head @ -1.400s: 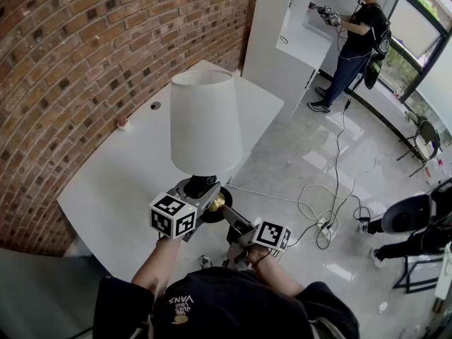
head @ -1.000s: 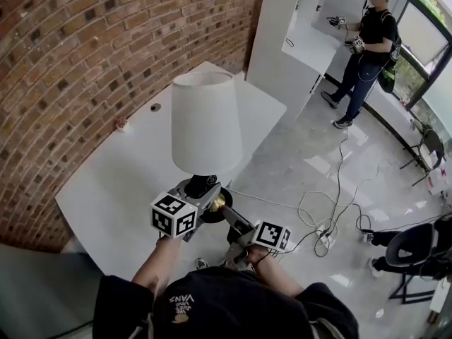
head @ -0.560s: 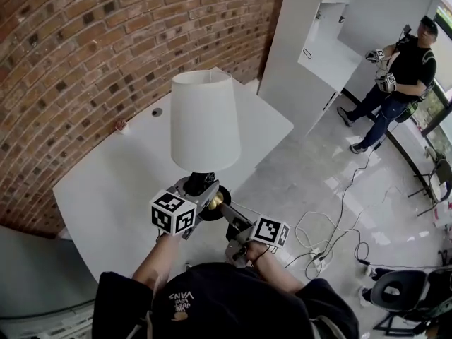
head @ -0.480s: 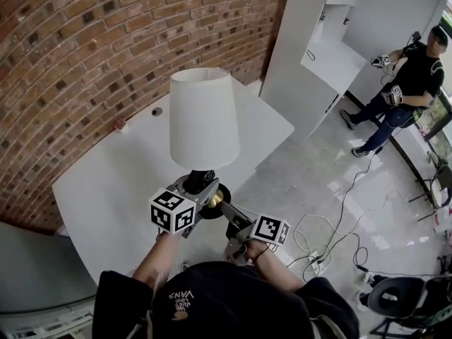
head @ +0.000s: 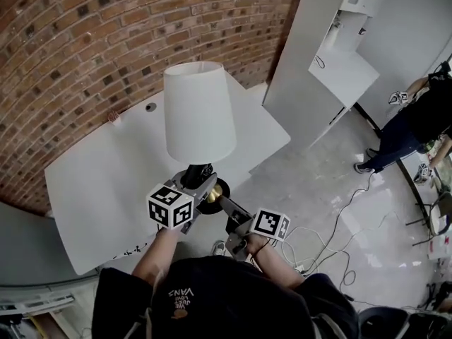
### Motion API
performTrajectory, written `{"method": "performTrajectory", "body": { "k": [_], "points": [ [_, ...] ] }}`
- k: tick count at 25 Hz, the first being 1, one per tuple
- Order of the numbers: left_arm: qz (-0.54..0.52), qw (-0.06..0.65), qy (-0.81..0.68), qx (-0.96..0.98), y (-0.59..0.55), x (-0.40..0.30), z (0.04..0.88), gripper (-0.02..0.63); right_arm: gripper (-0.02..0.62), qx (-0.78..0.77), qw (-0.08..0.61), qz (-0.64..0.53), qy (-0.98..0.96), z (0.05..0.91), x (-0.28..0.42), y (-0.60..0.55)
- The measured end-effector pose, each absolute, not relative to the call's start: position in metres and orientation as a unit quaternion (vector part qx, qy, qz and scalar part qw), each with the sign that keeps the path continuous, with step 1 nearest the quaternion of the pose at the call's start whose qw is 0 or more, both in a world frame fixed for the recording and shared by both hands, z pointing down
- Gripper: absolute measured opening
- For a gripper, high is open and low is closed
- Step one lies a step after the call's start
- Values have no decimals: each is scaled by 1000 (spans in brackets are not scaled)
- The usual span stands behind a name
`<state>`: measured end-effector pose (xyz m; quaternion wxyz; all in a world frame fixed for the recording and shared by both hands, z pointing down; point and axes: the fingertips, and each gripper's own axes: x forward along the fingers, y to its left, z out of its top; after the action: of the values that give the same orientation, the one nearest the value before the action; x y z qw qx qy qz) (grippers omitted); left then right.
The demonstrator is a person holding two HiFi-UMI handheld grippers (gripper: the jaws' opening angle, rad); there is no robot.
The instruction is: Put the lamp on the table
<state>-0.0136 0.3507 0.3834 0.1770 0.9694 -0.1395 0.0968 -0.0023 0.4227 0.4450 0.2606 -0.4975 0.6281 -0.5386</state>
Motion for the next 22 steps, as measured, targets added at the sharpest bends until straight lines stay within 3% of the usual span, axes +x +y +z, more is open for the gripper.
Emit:
{"method": "performTrajectory", "body": {
  "k": [22],
  "points": [
    [107, 186, -166, 962, 236, 28, 391, 120, 193, -480, 244, -558, 631, 452, 41, 309]
  ]
}}
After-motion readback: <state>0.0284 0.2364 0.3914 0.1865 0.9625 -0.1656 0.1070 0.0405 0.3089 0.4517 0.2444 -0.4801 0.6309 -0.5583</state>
